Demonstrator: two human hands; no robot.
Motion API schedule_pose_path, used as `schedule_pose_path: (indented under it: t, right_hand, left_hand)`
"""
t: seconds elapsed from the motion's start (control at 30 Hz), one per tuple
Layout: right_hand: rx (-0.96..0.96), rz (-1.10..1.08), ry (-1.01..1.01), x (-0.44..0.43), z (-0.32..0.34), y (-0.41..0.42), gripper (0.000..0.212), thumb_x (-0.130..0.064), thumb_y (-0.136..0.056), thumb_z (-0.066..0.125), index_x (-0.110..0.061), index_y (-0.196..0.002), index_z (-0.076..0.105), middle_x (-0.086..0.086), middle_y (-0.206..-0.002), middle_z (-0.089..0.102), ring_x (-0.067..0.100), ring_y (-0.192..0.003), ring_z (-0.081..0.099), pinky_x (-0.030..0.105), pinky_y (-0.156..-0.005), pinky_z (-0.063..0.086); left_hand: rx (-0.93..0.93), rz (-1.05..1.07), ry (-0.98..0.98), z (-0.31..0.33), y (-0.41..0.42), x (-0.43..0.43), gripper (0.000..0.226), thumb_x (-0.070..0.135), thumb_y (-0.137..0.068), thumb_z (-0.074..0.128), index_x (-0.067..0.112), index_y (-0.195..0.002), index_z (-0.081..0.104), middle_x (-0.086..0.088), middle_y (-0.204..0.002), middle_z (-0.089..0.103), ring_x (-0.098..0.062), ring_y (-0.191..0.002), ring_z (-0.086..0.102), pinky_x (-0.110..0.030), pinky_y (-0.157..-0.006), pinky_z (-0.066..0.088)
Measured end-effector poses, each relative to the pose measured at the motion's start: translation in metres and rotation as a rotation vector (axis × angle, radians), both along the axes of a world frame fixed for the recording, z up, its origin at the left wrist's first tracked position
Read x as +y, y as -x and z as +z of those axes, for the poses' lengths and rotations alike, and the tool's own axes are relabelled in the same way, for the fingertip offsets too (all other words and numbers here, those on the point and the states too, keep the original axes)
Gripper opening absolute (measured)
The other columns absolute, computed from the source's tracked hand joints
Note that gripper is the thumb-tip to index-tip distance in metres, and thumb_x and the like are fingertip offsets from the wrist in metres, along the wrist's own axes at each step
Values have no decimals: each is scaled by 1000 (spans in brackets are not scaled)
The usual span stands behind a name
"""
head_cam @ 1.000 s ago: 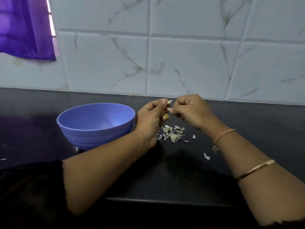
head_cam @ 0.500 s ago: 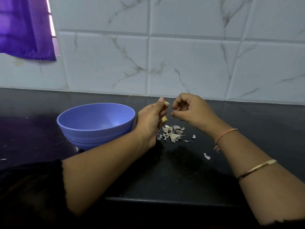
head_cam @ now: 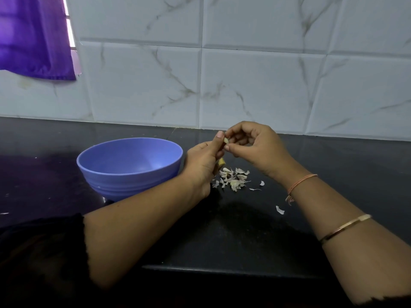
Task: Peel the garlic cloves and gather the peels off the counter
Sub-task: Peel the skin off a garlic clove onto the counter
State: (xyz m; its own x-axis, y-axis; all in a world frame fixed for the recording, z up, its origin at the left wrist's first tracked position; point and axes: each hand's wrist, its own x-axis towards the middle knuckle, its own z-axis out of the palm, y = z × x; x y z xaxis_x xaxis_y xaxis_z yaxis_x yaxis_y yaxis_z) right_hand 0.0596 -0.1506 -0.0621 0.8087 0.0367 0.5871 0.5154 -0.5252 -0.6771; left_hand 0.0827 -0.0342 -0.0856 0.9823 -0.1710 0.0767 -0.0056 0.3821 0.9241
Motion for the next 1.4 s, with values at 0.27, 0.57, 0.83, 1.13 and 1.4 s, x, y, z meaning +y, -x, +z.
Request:
schedule_pose_path:
  t: [0.27,0.57,0.83,1.13,1.4]
  right_hand:
    - [-75,-88,12,-1,0,-2,13,-10,-79,70,-15,-90,65,-4,-69,59,8,-64,54,22,-67,50]
    - [-41,-51,26,-2,1,-1,14,-16,-79,70,-17,-93,69,1,-68,56,15,-65,50,30,-71,50]
    - [45,61,-151,-2,3,3,21,6,-78,66,-8,-94,66,-1,-65,53,9,-62,50,27,-69,51]
    - [57,63,-145,-3,2,1,21,4,-76,68,-14,-86,64,4,-67,54,12,-61,50,22,-61,50]
    - [49,13,-63,-4,0,0,17,-1,-75,71,-9,-90,66,3,-66,55,11,-60,48,21,-61,47]
  left_hand:
    - [-26,20,-19,1,4,1,18,35,-85,64,20,-74,65,1,-80,59,-7,-68,48,-20,-63,41]
    - [-116,16,-49,-2,3,1,13,25,-84,65,16,-76,62,14,-50,55,-5,-59,46,-21,-63,43]
    - [-96,37,-27,-1,4,0,17,25,-90,57,19,-75,62,0,-89,61,-8,-81,50,-21,-67,42]
    - [-52,51,-61,2,6,0,14,31,-86,63,18,-80,64,-2,-94,62,-9,-81,53,-23,-73,45]
    - [-124,129,-146,3,9,1,11,19,-80,67,12,-72,65,1,-67,55,-12,-70,47,-27,-71,44]
